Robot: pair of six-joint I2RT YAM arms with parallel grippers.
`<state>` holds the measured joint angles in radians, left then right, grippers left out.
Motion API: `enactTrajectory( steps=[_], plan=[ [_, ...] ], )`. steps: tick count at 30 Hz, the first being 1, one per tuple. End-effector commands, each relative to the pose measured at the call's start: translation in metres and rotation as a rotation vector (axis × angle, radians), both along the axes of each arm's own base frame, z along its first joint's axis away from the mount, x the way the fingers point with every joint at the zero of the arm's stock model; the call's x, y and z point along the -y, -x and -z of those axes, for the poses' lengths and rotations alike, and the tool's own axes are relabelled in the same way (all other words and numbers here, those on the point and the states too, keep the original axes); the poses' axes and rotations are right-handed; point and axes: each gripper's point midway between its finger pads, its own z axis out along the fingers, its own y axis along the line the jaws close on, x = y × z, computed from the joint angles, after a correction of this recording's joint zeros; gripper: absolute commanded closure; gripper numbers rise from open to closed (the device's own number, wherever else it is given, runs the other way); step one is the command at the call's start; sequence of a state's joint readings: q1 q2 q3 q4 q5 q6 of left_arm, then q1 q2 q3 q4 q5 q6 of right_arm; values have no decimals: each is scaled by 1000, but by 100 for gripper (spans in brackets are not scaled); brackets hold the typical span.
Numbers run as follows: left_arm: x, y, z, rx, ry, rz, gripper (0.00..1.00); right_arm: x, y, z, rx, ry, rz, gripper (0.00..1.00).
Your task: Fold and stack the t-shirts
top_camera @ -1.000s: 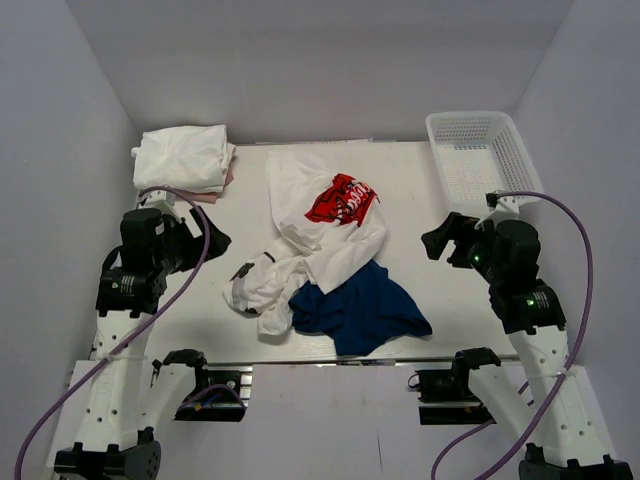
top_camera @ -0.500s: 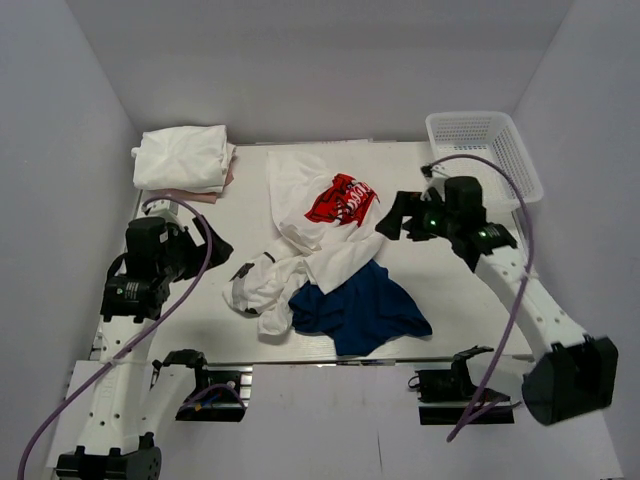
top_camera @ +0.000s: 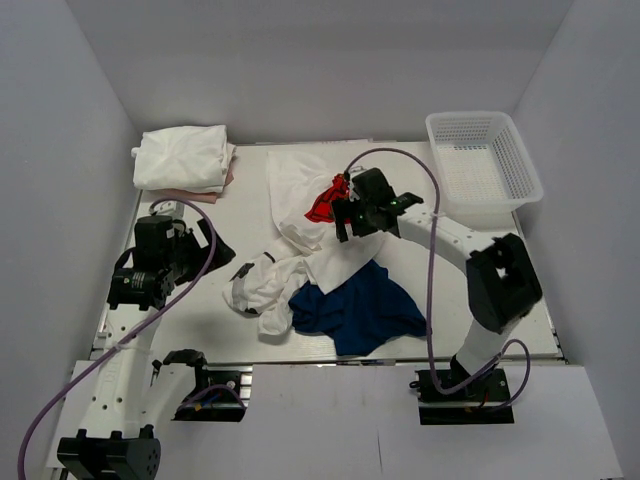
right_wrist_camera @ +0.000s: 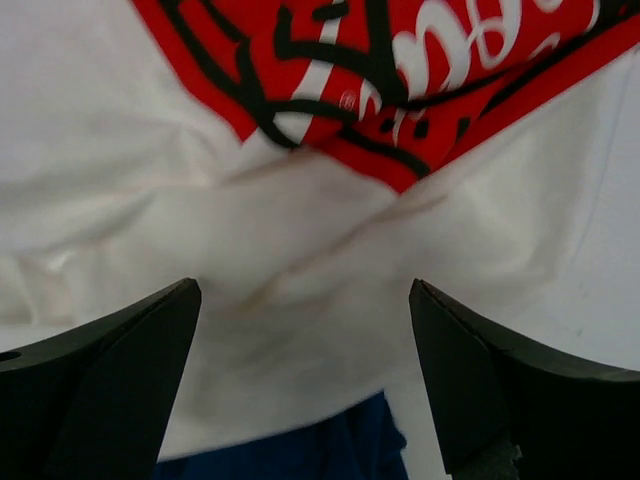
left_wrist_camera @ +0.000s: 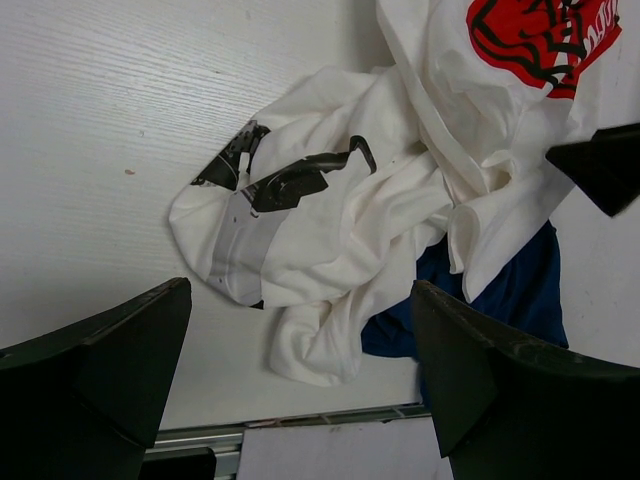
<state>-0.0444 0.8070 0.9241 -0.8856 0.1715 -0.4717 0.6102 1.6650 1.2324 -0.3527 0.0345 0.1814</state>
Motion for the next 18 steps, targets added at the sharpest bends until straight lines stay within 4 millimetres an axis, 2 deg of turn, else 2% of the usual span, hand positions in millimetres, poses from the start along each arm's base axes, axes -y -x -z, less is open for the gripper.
enactTrajectory(
  steps=[1,2,3,4,5,7,8,9,10,11,12,13,14,16,17,18],
  plan=[
    [-2,4,-1,-3,-2,-9,0,-2,-47,-6,105,92,43,10],
    [-2,3,-4,6,-2,-9,0,-1,-54,-7,125,110,61,10],
    [-2,3,-4,6,-2,-9,0,-5,-67,-18,157,93,83,10],
    [-2,4,-3,-3,-2,-9,0,-4,-76,-5,158,109,117,10],
    [-2,4,-3,-3,-2,-9,0,-8,-85,-11,178,98,136,10],
    [-3,3,-6,17,-7,-16,0,-8,-97,2,175,106,193,10],
    [-3,3,-6,17,-7,-16,0,-11,-104,0,186,98,206,10],
    [-3,3,-6,17,-7,-16,0,-10,-106,12,163,102,243,10],
    [-3,3,-6,17,-7,-16,0,-16,-115,14,165,93,259,10],
    [-3,3,-6,17,-7,-16,0,-13,-116,30,142,130,279,10],
    [-3,2,-5,8,-8,-16,0,-13,-115,38,116,130,302,10],
    [-3,2,-5,8,-8,-16,0,-19,-124,31,127,117,307,11],
    [-3,2,-5,8,-8,-16,0,-21,-122,56,75,137,291,18],
    [-3,4,-3,-3,-8,-16,0,-26,-124,62,54,133,281,42],
    [-3,2,-5,-2,-8,-16,0,-30,-122,71,25,135,276,75],
    [-3,5,-3,-14,-9,-16,0,-31,-122,69,15,132,277,86]
  ],
)
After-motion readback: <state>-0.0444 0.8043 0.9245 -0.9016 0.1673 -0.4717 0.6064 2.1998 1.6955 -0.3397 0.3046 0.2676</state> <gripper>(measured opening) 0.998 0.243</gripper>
